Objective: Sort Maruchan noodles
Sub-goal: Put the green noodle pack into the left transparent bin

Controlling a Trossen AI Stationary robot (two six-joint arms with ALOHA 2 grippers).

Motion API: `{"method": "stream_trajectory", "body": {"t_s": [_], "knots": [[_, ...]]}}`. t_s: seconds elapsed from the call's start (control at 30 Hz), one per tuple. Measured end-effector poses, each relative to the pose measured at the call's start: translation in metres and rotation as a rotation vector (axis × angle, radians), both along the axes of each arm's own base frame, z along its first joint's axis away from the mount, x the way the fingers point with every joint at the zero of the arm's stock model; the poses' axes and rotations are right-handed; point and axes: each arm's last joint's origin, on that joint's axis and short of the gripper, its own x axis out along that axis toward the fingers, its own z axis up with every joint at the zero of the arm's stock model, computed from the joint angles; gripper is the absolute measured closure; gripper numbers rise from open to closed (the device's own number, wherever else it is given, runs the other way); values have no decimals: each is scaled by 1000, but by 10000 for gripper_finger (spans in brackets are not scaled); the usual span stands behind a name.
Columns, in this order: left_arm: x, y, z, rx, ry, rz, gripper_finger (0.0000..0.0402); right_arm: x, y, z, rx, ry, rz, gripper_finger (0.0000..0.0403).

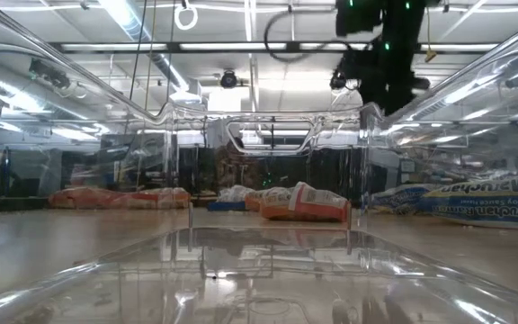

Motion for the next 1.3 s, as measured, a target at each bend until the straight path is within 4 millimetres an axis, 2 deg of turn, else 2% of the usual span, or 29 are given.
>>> {"method": "stream_trajectory", "body": {"t_s": [0.1,0.23,0.43,0.6,0.83,1.03,1.2,1.3], "knots": [[13,7,18,58,-226,102,183,-8,0,-21,20,58,-55,152],[33,13,32,158,-494,146,184,-22,19,-43,84,155,-107,154],[64,46,41,307,-641,116,184,-40,52,-69,202,323,-116,158],[87,88,57,507,-784,65,184,-36,62,-92,263,340,-157,159],[100,131,74,695,-906,-8,184,-23,52,-119,228,381,-273,173],[100,149,74,739,-883,-24,184,-20,38,-127,223,374,-326,233],[100,152,74,738,-887,-17,184,-23,30,-122,192,350,-348,320],[100,152,75,732,-894,-9,184,-24,28,-108,160,294,-351,378]]}}
